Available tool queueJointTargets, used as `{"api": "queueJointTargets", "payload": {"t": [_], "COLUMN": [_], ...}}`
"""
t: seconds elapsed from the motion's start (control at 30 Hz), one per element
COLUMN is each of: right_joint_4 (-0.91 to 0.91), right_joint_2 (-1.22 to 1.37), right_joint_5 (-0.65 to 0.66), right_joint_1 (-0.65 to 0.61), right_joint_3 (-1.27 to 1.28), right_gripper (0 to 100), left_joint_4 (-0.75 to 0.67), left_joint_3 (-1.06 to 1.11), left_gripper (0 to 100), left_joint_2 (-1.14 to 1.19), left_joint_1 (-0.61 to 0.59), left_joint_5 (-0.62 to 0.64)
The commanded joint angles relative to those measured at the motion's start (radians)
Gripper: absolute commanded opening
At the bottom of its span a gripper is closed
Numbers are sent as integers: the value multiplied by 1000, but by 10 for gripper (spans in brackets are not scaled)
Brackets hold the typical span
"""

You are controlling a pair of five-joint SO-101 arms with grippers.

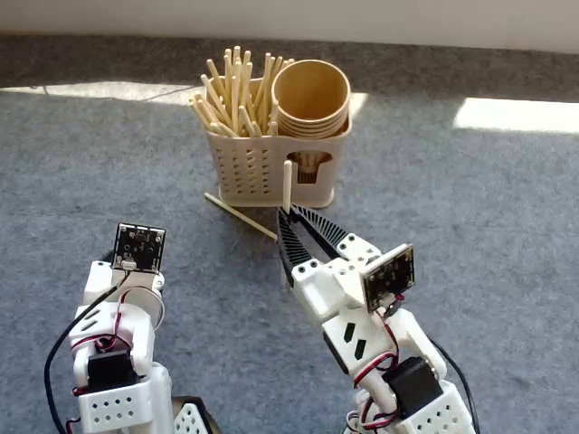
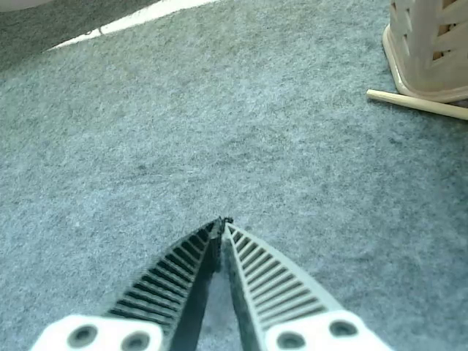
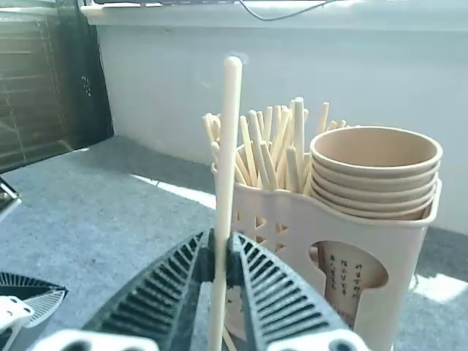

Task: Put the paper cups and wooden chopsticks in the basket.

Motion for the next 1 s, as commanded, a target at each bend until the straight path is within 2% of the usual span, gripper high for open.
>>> {"api": "queueJointTargets", "payload": {"t": [0.0, 0.23, 0.5, 0.73, 0.97], "right_joint_4": [-150, -409, -627, -659, -659], "right_joint_2": [-30, 22, 426, 823, 1079], "right_joint_5": [-8, -3, 0, 0, 0], "right_joint_1": [7, 7, 12, 47, 93], "right_joint_3": [-61, -119, -346, -673, -891], "right_gripper": [6, 6, 6, 6, 6], "left_joint_4": [2, 3, 5, 5, 5], "left_joint_3": [19, 19, 19, 19, 19], "left_gripper": [5, 5, 5, 5, 5], "left_joint_2": [-7, -7, -7, -7, -7], "left_joint_1": [-5, -5, -5, -5, -5], "left_joint_5": [-3, -3, -3, -3, -5]}}
